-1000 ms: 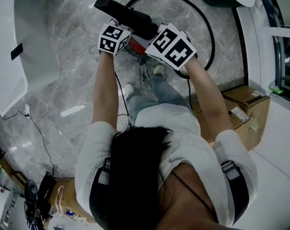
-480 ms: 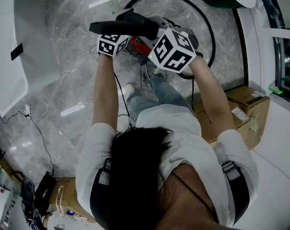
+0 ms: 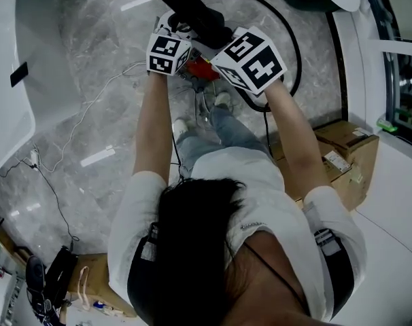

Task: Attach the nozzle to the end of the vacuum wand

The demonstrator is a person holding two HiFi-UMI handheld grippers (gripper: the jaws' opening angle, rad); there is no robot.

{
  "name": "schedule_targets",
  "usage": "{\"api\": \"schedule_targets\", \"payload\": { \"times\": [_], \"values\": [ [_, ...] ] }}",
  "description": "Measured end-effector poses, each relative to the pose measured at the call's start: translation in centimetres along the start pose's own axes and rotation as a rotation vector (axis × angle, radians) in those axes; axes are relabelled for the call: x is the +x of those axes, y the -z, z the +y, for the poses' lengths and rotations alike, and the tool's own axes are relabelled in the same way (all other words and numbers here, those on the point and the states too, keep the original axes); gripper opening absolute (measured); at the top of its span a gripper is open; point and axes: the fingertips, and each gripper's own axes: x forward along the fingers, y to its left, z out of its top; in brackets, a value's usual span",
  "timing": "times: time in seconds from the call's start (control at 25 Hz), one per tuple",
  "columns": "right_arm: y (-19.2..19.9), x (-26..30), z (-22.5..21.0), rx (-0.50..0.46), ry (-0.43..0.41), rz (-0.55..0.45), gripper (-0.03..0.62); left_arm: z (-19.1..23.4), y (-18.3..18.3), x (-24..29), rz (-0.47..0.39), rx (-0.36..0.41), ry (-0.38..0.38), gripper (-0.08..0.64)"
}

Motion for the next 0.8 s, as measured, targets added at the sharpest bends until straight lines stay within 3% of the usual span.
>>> {"api": "schedule_targets", "payload": {
  "times": [0.32, 0.52, 0.8],
  "values": [
    [-0.1, -1.1, -1.9, 0.178, 0.007, -0.074, 0.092, -0.7, -0.5, 2.0, 0.034, 0.040, 0.031, 0.195],
    [-0.2, -1.6, -2.5, 0.410, -0.077, -0.184, 0.094, -1.0, -0.6, 2.7, 0.029, 0.044, 0.031, 0.195],
    [0.2, -2.0, -2.9, 0.341, -0.105, -0.191, 0.091, -1.7, -0.5, 3.1, 0.045, 0.061, 0.077, 0.193]
  ]
}}
